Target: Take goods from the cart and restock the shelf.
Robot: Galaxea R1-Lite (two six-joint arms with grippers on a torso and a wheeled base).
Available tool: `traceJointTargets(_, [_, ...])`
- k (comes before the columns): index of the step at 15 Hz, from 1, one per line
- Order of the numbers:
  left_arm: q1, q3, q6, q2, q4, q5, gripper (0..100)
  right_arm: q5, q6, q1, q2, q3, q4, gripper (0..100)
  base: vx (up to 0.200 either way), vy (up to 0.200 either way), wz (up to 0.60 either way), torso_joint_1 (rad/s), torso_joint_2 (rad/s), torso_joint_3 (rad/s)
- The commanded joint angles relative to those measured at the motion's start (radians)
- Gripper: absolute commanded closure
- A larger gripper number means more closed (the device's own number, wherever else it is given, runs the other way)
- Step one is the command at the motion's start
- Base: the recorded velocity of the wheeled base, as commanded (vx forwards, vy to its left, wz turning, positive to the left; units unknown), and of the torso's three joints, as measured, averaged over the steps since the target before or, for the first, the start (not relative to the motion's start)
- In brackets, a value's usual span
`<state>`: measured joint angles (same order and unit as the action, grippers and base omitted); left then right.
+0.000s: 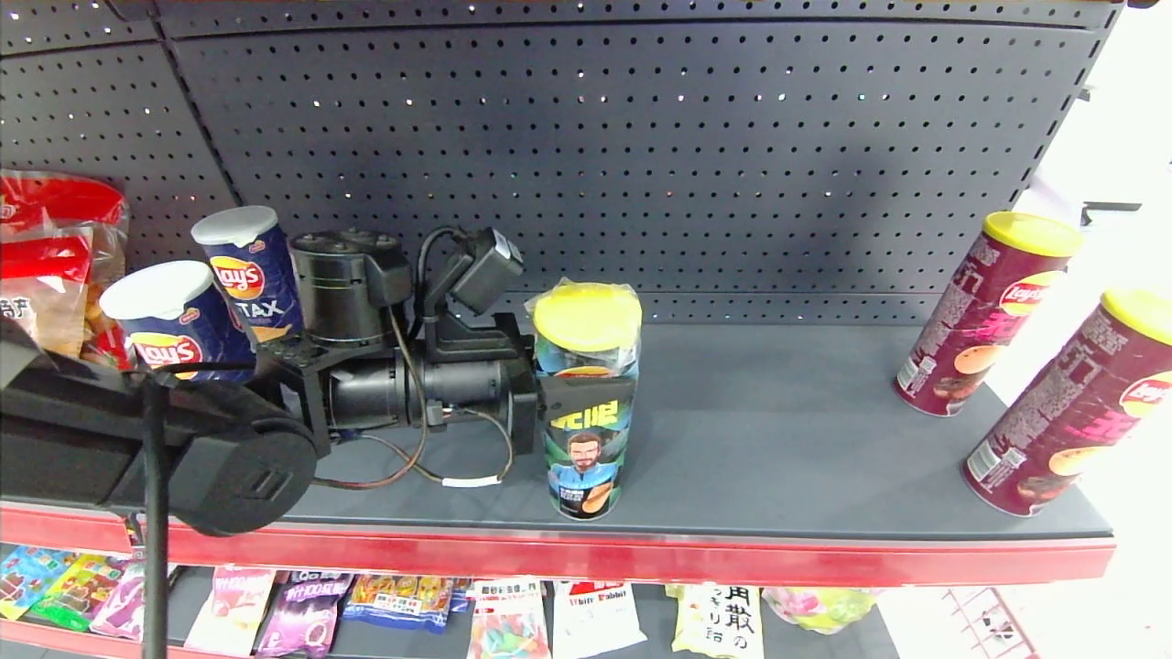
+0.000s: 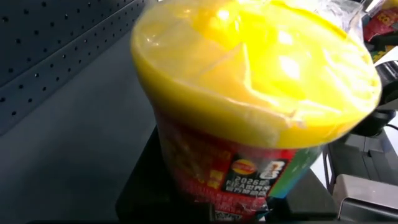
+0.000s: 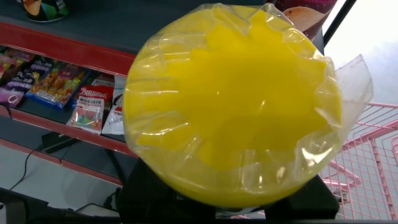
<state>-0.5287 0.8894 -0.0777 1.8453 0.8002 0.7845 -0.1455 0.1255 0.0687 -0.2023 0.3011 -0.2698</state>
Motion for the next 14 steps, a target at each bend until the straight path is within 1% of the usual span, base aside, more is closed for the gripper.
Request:
traceJointTargets(1, [0.0, -0.01, 0.001, -0.005, -0.003, 0.001, 100, 0.0, 0.0, 0.0, -0.002, 0.0, 0.0, 100, 0.0, 0.0, 0.0, 0.0, 0.0, 0.0])
traceJointTargets(7, [-0.004, -0.024, 0.002, -0.006, -0.004, 0.001, 100, 0.0, 0.0, 0.0, 0.001, 0.0, 0.0, 100, 0.0, 0.0, 0.0, 0.0, 0.0, 0.0])
traceJointTargets(8, [-0.004, -0.023, 0.006, -0.011, -0.006, -0.001, 100, 0.0, 0.0, 0.0, 0.001, 0.0, 0.0, 100, 0.0, 0.0, 0.0, 0.0, 0.0, 0.0])
traceJointTargets(10, [-0.01, -0.024, 0.022, -0.021, -0.006, -0.008, 100, 0.0, 0.0, 0.0, 0.001, 0.0, -0.002, 100, 0.0, 0.0, 0.0, 0.0, 0.0, 0.0])
traceJointTargets(14, [-0.01, -0.038, 0.022, -0.028, -0.004, -0.011, 100, 0.0, 0.0, 0.0, 0.001, -0.002, -0.002, 100, 0.0, 0.0, 0.0, 0.0, 0.0, 0.0])
